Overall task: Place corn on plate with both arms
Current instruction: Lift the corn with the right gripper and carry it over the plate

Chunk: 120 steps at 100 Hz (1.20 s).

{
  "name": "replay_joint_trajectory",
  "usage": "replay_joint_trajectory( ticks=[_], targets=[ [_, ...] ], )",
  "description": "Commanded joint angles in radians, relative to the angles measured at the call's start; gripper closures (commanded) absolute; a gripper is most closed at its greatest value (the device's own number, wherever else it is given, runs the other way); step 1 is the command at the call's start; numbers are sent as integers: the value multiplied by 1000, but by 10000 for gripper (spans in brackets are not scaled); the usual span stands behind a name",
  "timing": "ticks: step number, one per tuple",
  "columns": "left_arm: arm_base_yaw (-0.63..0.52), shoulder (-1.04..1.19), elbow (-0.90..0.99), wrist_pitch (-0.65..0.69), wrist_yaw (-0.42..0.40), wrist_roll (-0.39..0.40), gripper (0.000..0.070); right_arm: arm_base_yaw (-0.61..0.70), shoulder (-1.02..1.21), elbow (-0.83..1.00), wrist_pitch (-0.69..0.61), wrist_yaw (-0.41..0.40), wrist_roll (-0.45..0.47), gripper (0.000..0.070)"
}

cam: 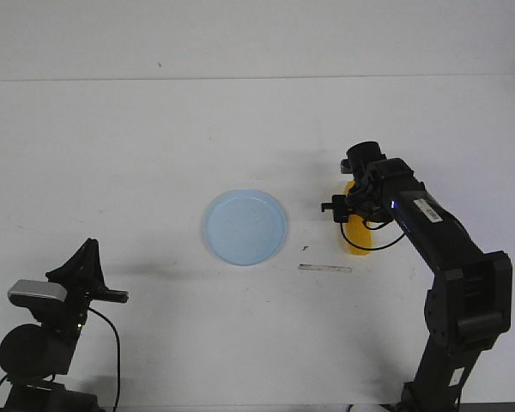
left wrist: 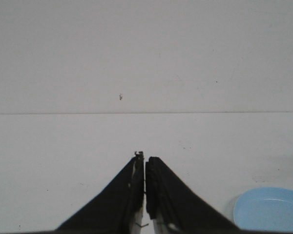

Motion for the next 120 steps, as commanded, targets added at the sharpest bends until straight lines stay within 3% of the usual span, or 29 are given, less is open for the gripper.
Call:
replay_joint_trajectory(
  ticks=[1,40,62,92,109,120],
  targets=[
    [-1,2,11,11,0,-3,700,3,27,9,-2,2,9,379],
    [-1,2,11,11,0,-3,700,26,-50,53,-2,1,0,378],
    [-1,2,11,11,0,-3,700,147,-93,91,90,-5,-66,378],
    [-1,2,11,11,0,-3,700,377,-90,91,293,-141,-205,378],
    [-1,2,11,11,0,-3,700,467,-71,93,316,-130,-178,378],
    [-1,2,11,11,0,-3,700,496,-21,140,250,-114,-131,376]
  ],
)
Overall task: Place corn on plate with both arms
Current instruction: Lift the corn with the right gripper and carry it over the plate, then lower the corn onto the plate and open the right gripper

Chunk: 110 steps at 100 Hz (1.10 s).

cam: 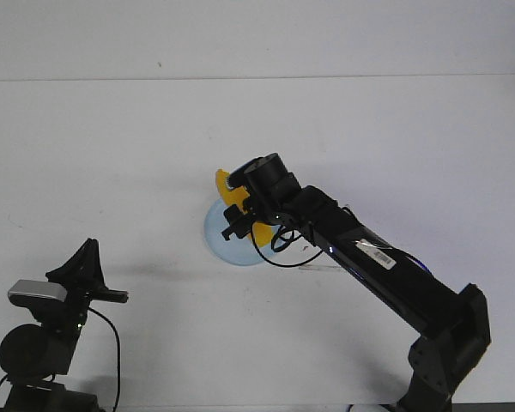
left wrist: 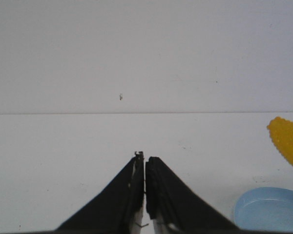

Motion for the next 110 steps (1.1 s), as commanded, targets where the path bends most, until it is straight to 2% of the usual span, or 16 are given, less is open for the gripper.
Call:
replay_joint_trajectory(
  ticks=[1,18,35,44,59,75,90,110],
  targets=[
    [-1,2,11,11,0,-3,700,11,69,55,-42,19,43,376],
    [-1,2,11,11,0,-3,700,34,183,227,-197,89,127,376],
    [-1,2,11,11,0,-3,700,31,299,385,-378,106,233,376],
    [-1,2,11,11,0,-3,700,29,344,420,-426,104,293,376],
    [-1,2,11,11,0,-3,700,24,378,423,-449,91,444,376],
    [-1,2,11,11,0,-3,700,18,386,423,-388,49,534,376],
    [-1,2,11,11,0,-3,700,6,386,423,-357,43,594,377],
    [-1,2,11,11,0,-3,700,3,388,423,-355,52,611,377]
  ],
)
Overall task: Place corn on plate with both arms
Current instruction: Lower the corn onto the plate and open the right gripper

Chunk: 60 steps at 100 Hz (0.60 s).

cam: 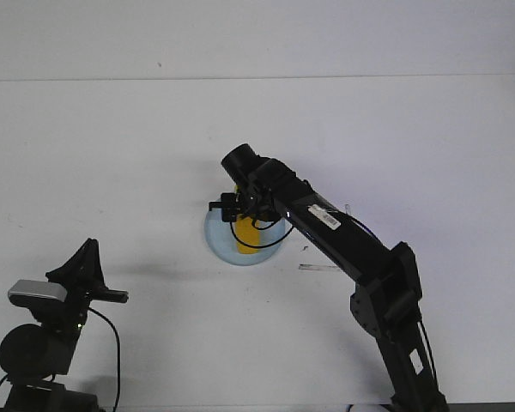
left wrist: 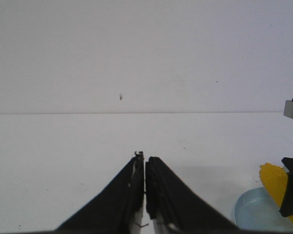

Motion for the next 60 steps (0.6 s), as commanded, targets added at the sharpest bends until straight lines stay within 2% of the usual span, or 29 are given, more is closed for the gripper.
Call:
replay_joint_trajectory(
  ticks=[1,60],
  targets=[
    [-1,2,11,11,0,-3,700,12,23,25,5,2,29,377],
    [-1,2,11,11,0,-3,700,15,55,24,-26,2,59,377]
  ],
)
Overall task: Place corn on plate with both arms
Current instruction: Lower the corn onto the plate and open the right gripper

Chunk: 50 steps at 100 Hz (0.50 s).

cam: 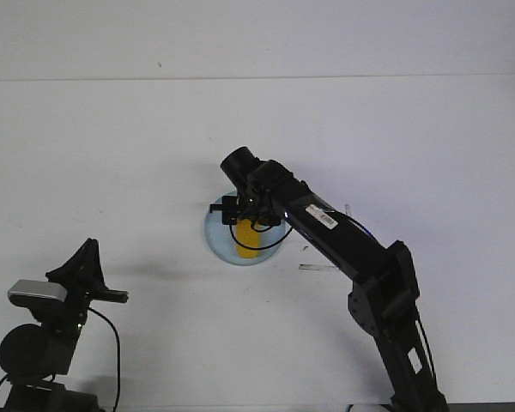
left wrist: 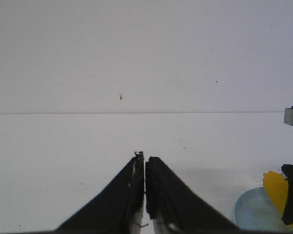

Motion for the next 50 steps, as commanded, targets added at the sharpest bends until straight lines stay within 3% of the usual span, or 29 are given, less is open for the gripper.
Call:
replay_joint_trajectory(
  ticks=[1,18,33,50],
  targets=[
    [-1,2,11,11,0,-3,700,12,40,24,2,3,17,377],
    [-1,2,11,11,0,-3,700,16,40,24,0,4,16,368],
    [-1,2,11,11,0,-3,700,16,40,24,-6,3,14,255],
    [-1,2,11,11,0,-3,700,16,40,24,-8,5,-6,253]
  ],
)
